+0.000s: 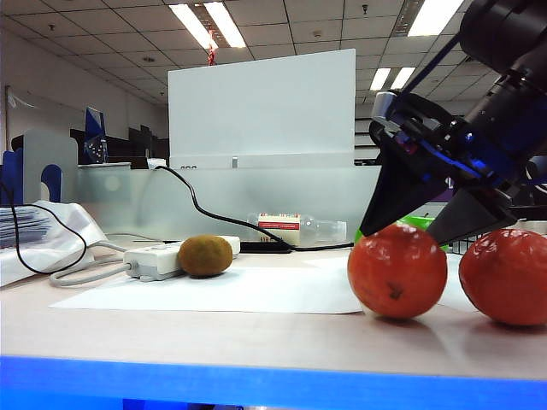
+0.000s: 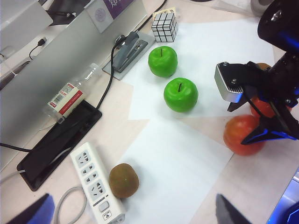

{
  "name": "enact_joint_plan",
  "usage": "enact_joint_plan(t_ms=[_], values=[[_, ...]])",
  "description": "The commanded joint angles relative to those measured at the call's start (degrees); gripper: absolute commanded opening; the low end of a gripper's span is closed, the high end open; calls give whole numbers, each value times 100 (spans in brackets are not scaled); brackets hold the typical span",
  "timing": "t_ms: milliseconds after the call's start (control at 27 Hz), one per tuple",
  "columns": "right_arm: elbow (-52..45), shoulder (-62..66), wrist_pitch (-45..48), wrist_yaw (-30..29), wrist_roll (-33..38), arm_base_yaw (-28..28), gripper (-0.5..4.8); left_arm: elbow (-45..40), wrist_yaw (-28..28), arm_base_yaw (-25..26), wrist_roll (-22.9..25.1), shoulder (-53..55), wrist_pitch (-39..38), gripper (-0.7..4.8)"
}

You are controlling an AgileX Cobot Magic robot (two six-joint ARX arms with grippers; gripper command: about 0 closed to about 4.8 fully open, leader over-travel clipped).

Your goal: Put the same fruits together.

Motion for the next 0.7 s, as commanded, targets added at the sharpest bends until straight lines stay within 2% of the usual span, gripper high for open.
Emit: enact_joint_plan(t_ms=[37,260,408,519,705], values=[[22,-20,74,15,55,9,479,17,35,-9,-2,-11,2,479],[31,-22,640,107,151,-4,479,15,46,-9,-4,-11,-37,479],[116,-98,1255,203,573,-160,479,15,221,-9,-7,-11,-33,479],[365,-249,1108,282,570,-382,479,15,254,-9,-7,-11,-35,479],[619,-848,243,544,538,-1187,479,15,271,-9,-4,-11,-31,479]])
